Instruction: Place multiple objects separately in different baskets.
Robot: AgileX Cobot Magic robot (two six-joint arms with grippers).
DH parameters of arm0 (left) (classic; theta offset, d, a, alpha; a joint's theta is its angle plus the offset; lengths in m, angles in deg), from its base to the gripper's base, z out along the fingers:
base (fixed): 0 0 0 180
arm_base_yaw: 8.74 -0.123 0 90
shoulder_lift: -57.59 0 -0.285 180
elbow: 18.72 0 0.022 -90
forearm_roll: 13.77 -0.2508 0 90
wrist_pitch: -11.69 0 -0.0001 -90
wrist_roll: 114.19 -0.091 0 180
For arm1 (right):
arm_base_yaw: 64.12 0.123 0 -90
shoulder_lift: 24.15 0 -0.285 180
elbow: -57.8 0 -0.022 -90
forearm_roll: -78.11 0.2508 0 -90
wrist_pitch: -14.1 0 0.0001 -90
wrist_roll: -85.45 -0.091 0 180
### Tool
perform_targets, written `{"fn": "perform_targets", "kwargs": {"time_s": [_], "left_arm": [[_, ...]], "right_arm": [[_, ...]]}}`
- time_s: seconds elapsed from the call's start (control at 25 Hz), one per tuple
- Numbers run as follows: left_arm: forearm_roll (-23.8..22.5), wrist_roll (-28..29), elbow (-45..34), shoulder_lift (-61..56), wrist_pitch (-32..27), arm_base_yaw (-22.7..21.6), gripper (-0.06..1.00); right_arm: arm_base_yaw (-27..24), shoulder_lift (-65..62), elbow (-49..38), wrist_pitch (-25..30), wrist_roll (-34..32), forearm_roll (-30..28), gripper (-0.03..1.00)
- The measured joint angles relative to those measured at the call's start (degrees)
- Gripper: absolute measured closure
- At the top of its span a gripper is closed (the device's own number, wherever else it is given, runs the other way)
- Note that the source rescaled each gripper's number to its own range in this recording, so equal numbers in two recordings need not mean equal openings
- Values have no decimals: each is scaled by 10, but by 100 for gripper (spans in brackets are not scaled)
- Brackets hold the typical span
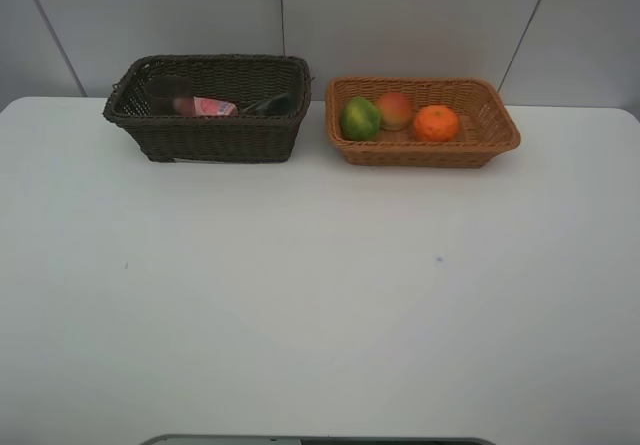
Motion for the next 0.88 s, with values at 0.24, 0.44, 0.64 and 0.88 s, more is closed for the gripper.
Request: {"fn": "perform_targets", "kwargs": {"time_s": [0.24, 0.44, 0.64, 0.88], "left_arm": [[-2, -3, -1, 0, 15, 0, 1], [-7, -5, -4, 0, 28, 0, 1], [-16, -17, -22, 0, 56, 0, 1], [-25, -37, -22, 0, 59, 0, 2]], "right_arm": [[0, 0, 0, 0, 0, 0, 34], [0, 0, 0, 0, 0, 0, 34], [0, 0, 0, 0, 0, 0, 34], [0, 0, 0, 0, 0, 0, 34]]}}
